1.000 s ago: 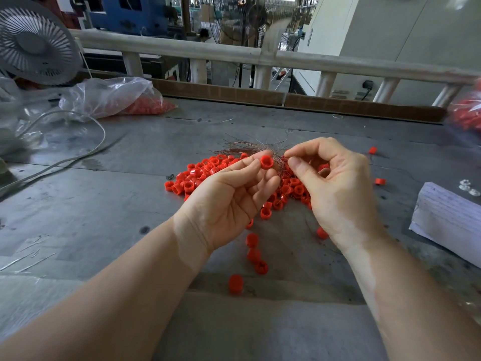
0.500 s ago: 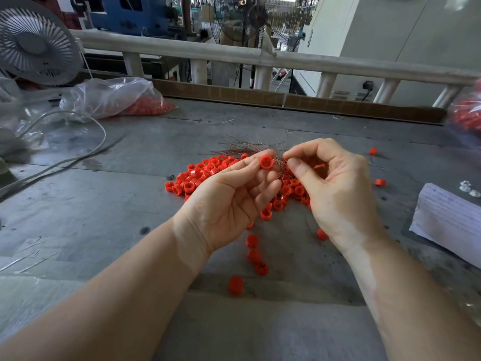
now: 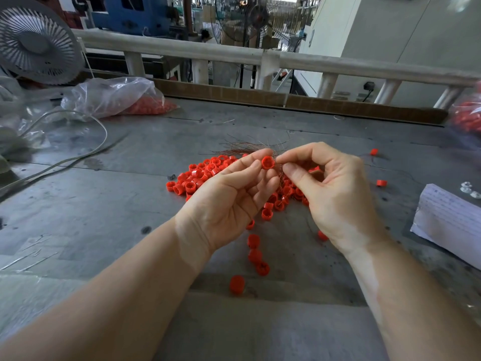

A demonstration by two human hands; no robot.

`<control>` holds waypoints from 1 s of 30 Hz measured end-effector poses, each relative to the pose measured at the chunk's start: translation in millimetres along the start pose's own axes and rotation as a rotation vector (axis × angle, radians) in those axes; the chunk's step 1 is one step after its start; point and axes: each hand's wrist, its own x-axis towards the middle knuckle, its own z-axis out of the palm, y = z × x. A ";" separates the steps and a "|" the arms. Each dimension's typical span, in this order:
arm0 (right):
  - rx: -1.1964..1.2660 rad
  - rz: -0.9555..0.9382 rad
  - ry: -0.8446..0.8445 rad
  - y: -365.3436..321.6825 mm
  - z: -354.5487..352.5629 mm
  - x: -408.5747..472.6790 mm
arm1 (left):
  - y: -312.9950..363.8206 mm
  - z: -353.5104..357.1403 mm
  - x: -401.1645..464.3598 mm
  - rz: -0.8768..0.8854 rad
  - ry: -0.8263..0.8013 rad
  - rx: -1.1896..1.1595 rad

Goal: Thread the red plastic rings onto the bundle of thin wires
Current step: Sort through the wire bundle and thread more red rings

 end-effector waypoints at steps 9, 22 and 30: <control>-0.042 0.013 0.006 1.9 -1.0 0.3 | 1.6 0.7 -2.3 -0.040 -0.001 -0.019; -0.078 0.006 0.004 0.6 -1.5 0.2 | 1.9 2.1 -3.8 -0.049 0.031 -0.020; -0.137 -0.038 0.014 2.3 -1.2 0.1 | 1.8 1.7 -2.8 -0.048 0.038 0.003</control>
